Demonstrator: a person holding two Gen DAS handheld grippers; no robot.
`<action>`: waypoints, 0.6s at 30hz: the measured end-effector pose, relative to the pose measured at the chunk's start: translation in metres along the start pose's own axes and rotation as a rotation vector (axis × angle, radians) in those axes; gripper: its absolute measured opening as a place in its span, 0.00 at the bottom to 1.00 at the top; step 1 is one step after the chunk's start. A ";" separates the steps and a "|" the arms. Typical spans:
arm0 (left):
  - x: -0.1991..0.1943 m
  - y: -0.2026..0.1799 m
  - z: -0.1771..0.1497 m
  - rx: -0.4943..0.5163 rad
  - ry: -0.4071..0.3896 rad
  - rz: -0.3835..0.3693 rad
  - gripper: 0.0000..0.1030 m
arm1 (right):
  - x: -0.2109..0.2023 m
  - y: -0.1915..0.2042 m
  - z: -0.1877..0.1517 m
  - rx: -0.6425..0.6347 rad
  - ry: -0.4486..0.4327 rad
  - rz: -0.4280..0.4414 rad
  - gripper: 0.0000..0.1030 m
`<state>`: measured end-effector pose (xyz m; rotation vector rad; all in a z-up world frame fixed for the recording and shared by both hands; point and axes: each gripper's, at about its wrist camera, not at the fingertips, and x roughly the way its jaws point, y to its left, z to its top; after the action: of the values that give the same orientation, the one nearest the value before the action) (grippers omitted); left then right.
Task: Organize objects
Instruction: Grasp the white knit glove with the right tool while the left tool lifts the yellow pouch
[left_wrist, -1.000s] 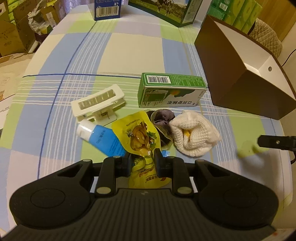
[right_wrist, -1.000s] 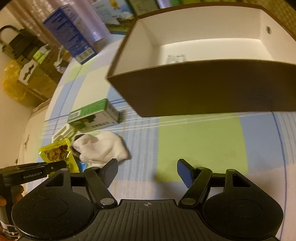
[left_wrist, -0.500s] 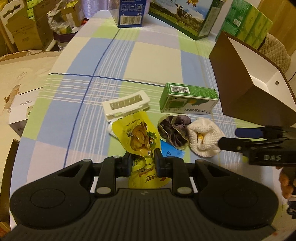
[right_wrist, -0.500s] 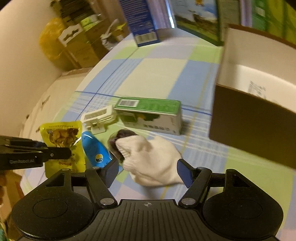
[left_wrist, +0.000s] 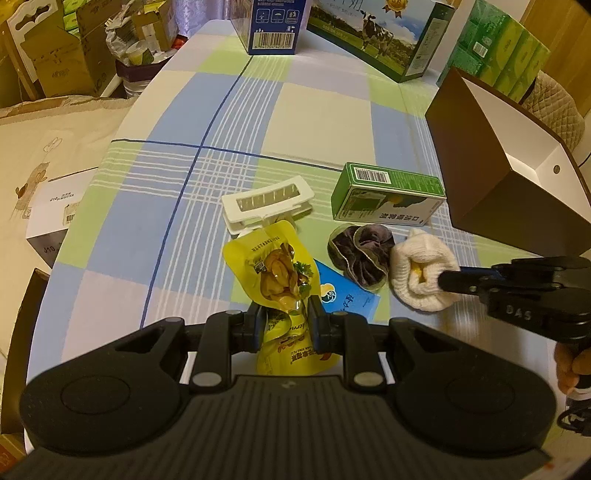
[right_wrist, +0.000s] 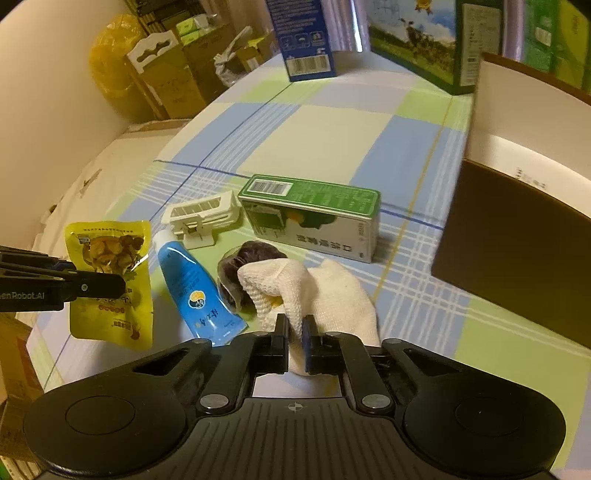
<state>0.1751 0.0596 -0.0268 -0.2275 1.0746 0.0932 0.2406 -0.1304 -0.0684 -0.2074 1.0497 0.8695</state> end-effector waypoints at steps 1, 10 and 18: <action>-0.001 0.000 0.000 0.002 -0.001 -0.002 0.19 | -0.004 -0.002 -0.001 0.011 -0.004 -0.007 0.02; -0.009 -0.015 0.002 0.047 -0.019 -0.024 0.19 | -0.055 -0.024 -0.014 0.119 -0.078 -0.019 0.02; -0.016 -0.050 0.012 0.123 -0.043 -0.072 0.19 | -0.106 -0.043 -0.022 0.197 -0.162 -0.035 0.02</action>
<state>0.1867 0.0143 -0.0004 -0.1518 1.0244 -0.0324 0.2346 -0.2260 -0.0027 0.0102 0.9703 0.7333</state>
